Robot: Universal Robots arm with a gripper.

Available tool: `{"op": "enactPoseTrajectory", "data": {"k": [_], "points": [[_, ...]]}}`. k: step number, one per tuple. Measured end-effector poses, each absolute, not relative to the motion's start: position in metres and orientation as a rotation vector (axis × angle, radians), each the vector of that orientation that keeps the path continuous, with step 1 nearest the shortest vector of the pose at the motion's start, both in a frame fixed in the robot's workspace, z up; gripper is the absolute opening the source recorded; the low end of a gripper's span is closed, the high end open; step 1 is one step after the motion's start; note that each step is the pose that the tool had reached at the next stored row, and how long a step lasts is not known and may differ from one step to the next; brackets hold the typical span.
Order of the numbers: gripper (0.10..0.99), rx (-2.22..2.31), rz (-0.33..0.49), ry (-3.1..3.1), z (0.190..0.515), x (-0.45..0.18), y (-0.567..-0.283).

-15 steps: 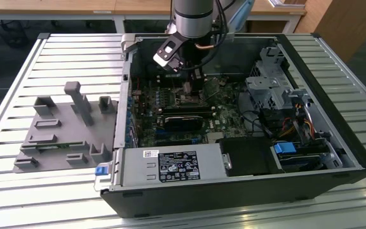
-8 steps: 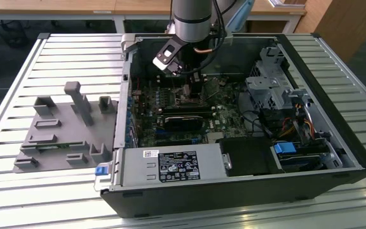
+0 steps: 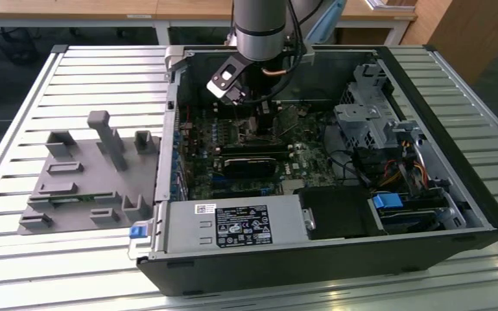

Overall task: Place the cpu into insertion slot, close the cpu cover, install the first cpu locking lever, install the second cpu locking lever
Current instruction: 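Place the cpu into insertion slot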

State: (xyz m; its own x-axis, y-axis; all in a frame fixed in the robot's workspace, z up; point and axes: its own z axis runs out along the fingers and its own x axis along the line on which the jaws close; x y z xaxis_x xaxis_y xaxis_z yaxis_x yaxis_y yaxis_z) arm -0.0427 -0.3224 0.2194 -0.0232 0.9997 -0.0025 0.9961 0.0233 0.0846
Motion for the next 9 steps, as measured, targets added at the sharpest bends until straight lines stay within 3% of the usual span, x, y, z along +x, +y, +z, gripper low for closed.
{"op": "enactPoseTrajectory", "data": {"k": [9], "points": [[0.541, 2.152, 0.091, 2.202, 0.2180, -0.0428, -0.3223]]}}
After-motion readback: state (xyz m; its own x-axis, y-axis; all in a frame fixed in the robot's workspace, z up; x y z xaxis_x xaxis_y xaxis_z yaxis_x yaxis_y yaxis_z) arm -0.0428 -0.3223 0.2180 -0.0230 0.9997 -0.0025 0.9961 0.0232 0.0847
